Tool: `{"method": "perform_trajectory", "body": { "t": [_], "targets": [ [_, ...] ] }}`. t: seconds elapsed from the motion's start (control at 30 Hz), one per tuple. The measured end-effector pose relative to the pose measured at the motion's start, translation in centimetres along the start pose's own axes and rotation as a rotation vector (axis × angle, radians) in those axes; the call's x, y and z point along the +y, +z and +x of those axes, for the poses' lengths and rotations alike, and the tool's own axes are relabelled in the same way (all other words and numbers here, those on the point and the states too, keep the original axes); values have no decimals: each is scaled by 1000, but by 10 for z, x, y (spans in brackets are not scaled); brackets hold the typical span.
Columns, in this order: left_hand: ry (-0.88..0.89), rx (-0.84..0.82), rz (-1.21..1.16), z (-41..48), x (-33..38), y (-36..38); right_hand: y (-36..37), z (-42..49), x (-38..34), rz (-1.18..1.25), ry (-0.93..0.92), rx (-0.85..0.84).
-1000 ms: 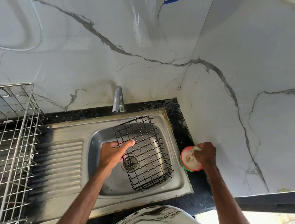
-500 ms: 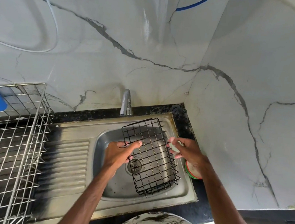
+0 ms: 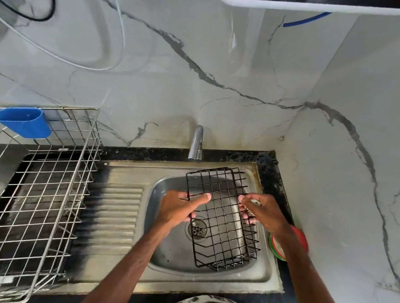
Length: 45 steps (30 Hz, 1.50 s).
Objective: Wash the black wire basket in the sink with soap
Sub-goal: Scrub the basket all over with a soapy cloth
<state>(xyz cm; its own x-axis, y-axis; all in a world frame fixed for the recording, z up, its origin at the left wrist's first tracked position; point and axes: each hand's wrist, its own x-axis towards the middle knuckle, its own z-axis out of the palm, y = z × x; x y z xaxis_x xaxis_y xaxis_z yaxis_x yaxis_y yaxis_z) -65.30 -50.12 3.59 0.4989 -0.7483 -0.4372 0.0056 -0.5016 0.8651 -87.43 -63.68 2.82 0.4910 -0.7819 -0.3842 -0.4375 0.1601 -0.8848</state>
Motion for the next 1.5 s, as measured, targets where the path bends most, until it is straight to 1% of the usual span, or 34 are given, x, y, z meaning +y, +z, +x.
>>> {"method": "perform_trajectory", "body": {
  "t": [0.17, 0.23, 0.3, 0.37, 0.43, 0.53, 0.6, 0.67, 0.73, 0.87, 0.93, 1.0, 1.1, 1.17, 1.27, 1.33, 1.37, 1.43, 1.5],
  "targets": [
    [-14, 41, 8, 0, 2, -4, -6, 0, -9, 88, 37, -22],
    [-3, 58, 13, -1, 3, -6, -16, 4, -9, 94, 105, 30],
    [11, 73, 51, -1, 2, -7, -25, 12, -5, 17, 122, 144],
    [35, 82, 116, 1, 0, -7, -26, 12, -10, -110, 75, 241],
    [54, 84, 194, 3, -2, -6, -16, 7, -23, -145, -48, 236],
    [89, 68, 301, 2, 0, -4, 8, -6, -52, -194, -294, 157],
    [99, 35, 307, 1, 0, -3, 19, -11, -68, -247, -415, 205],
    [123, 1, 290, 1, -3, -1, 22, -16, -79, -285, -478, 276],
    [161, 0, 313, 1, -6, 1, 23, -17, -81, -314, -509, 271],
    [248, -21, 379, -1, -2, 6, 26, -22, -73, -374, -582, 157],
    [295, -7, 409, -4, 1, 7, 33, -28, -71, -406, -645, 170],
    [366, 13, 420, -5, 1, 9, 46, -34, -69, -492, -717, 181],
    [434, 18, 437, -3, -1, 12, 57, -36, -64, -594, -746, 130],
    [452, 18, 443, -3, -3, 12, 48, -30, -58, -597, -754, 160],
    [452, 10, 459, -4, -7, 13, 32, -19, -49, -597, -660, 295],
    [463, 17, 470, -2, -8, 15, 38, -23, -54, -603, -662, 342],
    [473, 22, 484, -2, -7, 16, 47, -30, -59, -609, -701, 325],
    [502, 11, 514, -1, -5, 16, 68, -45, -70, -617, -776, 191],
    [533, -17, 520, -1, -4, 16, 77, -47, -76, -628, -805, 77]
  ]
}}
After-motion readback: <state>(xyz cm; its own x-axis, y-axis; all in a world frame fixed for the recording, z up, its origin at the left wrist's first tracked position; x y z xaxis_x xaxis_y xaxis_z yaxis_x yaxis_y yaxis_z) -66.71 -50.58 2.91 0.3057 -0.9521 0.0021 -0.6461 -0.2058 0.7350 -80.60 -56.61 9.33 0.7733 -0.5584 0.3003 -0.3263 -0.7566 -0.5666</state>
